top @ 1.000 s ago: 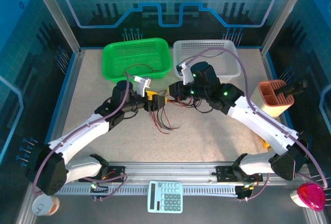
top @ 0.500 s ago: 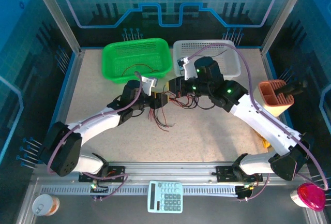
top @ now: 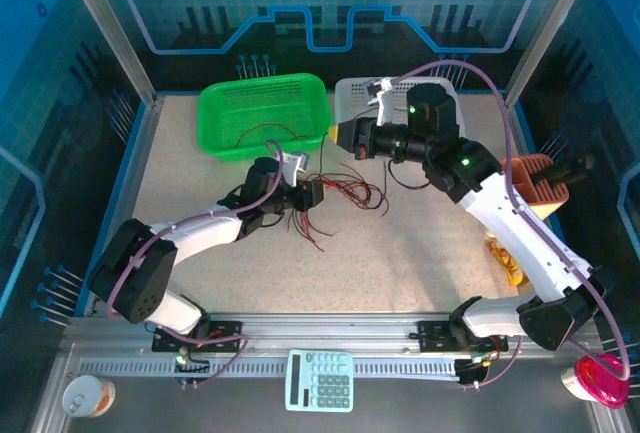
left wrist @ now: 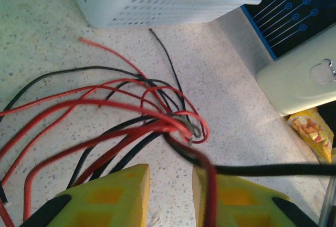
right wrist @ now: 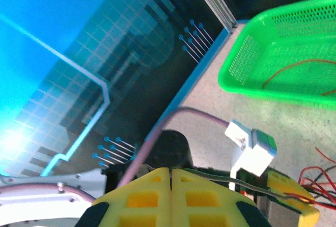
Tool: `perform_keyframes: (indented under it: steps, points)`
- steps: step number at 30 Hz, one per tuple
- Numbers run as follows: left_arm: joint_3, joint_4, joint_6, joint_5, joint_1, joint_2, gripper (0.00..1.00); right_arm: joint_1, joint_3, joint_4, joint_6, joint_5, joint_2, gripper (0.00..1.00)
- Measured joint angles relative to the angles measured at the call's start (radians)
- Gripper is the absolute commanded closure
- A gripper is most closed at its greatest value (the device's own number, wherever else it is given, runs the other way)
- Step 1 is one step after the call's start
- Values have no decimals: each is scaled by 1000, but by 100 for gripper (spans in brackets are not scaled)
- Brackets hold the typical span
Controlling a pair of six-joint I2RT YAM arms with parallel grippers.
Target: Untangle the cables
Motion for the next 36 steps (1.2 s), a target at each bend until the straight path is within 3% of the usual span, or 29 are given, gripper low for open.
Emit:
perform_keyframes:
  steps: [10,18,28,36]
  points:
    - [-42,0,-1,-8,0,25,74,-97,154,98,100,-111,0,100]
    - [-64,-4,-17,-8,0,0,67,-142,174,175,171,-166,0,100]
    - [-100,-71,-13,-35,-2,-203,31,-142,40,235,200,-172,-21,100]
    - [-107,-191,44,-95,-3,-377,22,-140,-20,232,196,-172,-31,100]
